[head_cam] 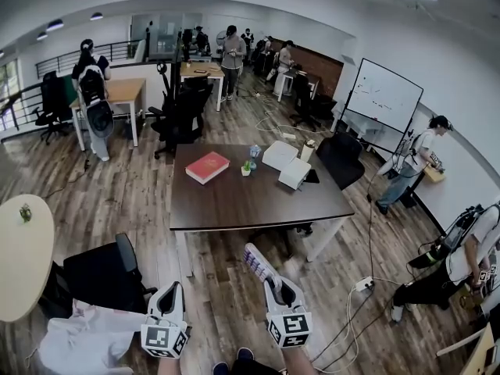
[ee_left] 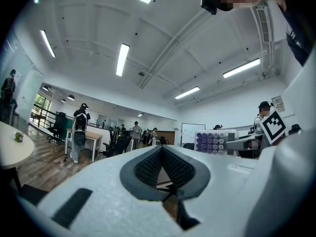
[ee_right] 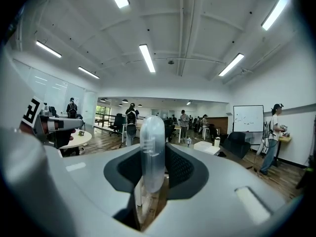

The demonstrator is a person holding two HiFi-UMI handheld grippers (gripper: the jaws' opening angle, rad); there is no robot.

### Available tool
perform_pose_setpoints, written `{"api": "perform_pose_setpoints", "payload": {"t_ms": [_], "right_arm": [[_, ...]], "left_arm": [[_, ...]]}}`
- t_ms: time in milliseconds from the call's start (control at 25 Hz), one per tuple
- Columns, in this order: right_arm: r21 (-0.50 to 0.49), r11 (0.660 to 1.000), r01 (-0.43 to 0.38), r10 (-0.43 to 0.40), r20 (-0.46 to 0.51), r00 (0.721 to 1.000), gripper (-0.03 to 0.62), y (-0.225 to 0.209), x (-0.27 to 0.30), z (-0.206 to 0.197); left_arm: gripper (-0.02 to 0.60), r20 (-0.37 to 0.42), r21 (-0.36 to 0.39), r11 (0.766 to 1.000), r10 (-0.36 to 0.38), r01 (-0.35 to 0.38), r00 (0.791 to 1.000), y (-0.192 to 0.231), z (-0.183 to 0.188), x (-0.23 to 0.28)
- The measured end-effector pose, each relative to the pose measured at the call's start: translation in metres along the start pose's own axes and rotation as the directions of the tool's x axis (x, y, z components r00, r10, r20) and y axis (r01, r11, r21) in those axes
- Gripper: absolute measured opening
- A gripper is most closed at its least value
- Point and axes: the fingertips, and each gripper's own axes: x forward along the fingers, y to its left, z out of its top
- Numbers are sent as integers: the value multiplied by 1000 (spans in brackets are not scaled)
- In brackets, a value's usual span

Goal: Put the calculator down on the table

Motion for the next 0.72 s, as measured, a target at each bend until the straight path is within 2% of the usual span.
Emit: {"api": "perform_pose_setpoints", "payload": {"t_ms": [360,720], "right_arm": [[27,1000,-9,10,-17,1000,115,-5,28,-12],[53,998,-29,28,25,999,115,-22,86,-8]], "left_arm": [[-5,-24,17,1000,24,-24,999,16,-12,21],[-5,-11,48,998,29,-28,1000,32,-15,71]]}}
